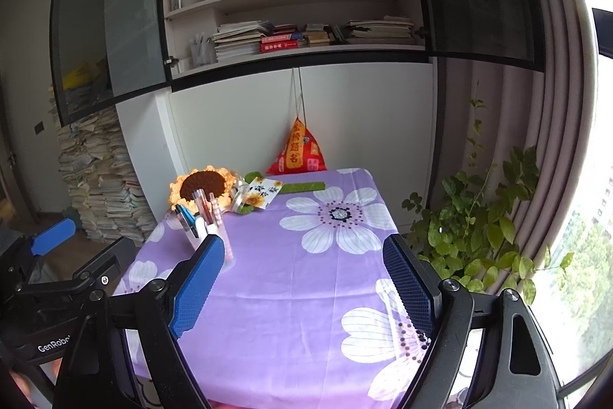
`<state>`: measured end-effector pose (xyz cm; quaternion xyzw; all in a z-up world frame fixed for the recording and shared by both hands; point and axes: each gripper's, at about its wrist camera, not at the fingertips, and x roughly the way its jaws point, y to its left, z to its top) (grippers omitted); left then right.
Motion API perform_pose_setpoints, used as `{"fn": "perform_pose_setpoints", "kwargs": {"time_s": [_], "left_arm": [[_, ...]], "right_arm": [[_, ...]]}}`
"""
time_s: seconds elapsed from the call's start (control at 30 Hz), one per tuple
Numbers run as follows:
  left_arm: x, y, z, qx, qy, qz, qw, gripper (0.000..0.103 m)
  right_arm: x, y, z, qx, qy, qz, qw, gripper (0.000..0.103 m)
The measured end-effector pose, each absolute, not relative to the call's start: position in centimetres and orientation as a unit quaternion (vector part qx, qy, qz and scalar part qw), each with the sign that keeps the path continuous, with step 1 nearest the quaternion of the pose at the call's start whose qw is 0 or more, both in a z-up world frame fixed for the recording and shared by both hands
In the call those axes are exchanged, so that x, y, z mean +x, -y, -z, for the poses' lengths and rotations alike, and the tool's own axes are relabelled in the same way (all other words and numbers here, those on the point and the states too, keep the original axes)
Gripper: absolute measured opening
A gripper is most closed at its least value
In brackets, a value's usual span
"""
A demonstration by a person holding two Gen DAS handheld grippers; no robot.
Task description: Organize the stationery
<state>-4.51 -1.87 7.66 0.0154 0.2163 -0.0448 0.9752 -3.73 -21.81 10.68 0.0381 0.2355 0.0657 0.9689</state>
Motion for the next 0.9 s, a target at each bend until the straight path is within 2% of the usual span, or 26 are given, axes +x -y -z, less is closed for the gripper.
{"fn": "perform_pose_setpoints", "kwargs": {"time_s": [0.9], "left_arm": [[-4.49, 2.17, -7.53, 0.021, -0.214, 0.046, 0.976, 0.102]], "right_arm": [[-3.68, 21.77, -10.1, 0.033, -0.235, -0.067, 0.969, 0.085]]}}
